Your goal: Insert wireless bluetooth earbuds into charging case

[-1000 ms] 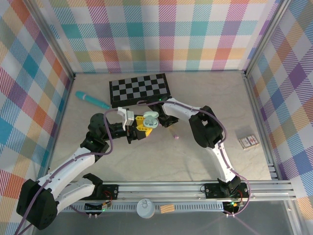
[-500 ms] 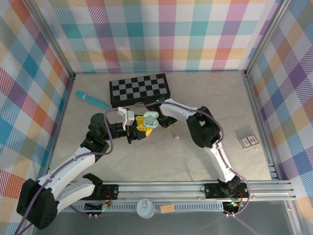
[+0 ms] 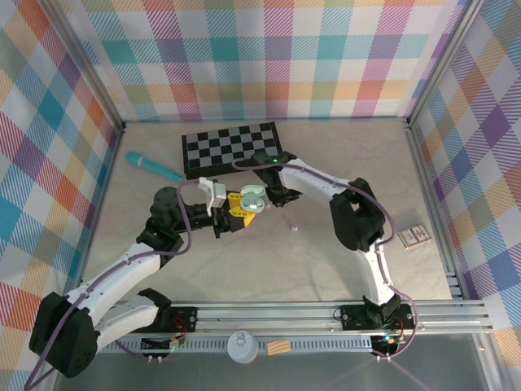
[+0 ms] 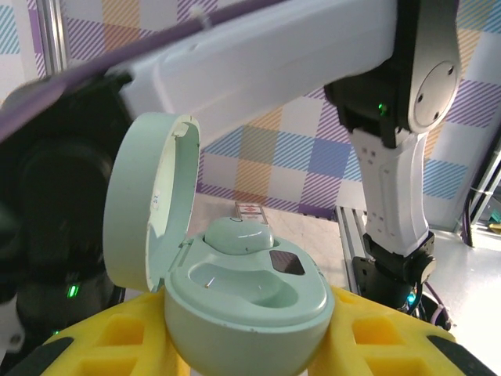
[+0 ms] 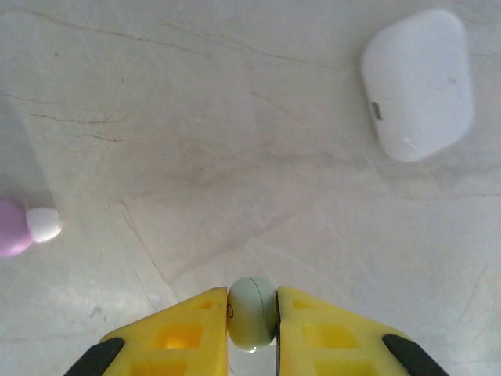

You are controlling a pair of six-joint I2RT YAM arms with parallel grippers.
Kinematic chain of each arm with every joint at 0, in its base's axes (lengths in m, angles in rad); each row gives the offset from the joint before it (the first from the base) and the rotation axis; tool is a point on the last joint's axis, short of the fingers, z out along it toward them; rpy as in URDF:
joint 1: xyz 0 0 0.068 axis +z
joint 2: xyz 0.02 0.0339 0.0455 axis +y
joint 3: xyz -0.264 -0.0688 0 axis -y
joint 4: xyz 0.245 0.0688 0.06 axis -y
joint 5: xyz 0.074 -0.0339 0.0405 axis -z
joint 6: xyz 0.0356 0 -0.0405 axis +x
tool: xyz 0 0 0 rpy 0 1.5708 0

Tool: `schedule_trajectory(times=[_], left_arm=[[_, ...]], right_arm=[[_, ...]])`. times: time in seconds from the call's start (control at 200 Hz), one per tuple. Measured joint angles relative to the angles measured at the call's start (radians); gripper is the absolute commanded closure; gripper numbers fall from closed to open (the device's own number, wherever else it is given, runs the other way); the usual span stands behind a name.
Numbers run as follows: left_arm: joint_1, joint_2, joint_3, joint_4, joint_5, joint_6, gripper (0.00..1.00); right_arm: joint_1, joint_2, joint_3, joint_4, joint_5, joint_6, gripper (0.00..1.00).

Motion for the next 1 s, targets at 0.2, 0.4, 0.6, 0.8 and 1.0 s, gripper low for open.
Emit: schedule_trajectory(times=[0.2, 0.4, 0.6, 0.8, 1.0], left_arm=[[0.000, 0.016, 0.000, 0.008, -0.001, 0.000, 0.65], [0.000, 0.039, 0.000, 0.017, -0.012, 0.000, 0.65], [0.000, 0.079, 0.001, 0.039, -0.019, 0.000, 0.65], [0.000, 0.143, 0.014, 0.070, -0.023, 0.000, 0.65], [0.000, 0.197, 0.045, 0.116, -0.026, 0.007, 0.65]], right_arm=[[-0.100, -0.145, -0.127, 0.055, -0.093, 0.032, 0.81], [-0.205, -0.282, -0.263, 0.091, -0.200, 0.061, 0.82], [-0.253, -0.468, -0.335, 0.097, -0.306, 0.091, 0.82], [-0.254, -0.620, -0.339, 0.095, -0.406, 0.121, 0.82], [-0.254, -0.705, -0.339, 0.093, -0.510, 0.143, 0.82]])
